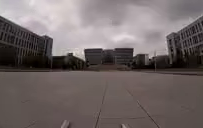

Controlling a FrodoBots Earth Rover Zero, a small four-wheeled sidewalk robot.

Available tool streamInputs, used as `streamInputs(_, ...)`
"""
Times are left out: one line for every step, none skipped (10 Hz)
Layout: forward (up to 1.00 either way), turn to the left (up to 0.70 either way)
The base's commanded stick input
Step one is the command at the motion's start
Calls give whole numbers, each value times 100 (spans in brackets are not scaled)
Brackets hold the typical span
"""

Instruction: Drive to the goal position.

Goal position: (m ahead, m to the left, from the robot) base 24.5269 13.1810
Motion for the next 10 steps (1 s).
streamInputs(100, -1)
streamInputs(100, -8)
streamInputs(100, -4)
streamInputs(100, 0)
streamInputs(100, 0)
streamInputs(100, 0)
streamInputs(100, 0)
streamInputs(100, -5)
streamInputs(100, -10)
streamInputs(100, 0)
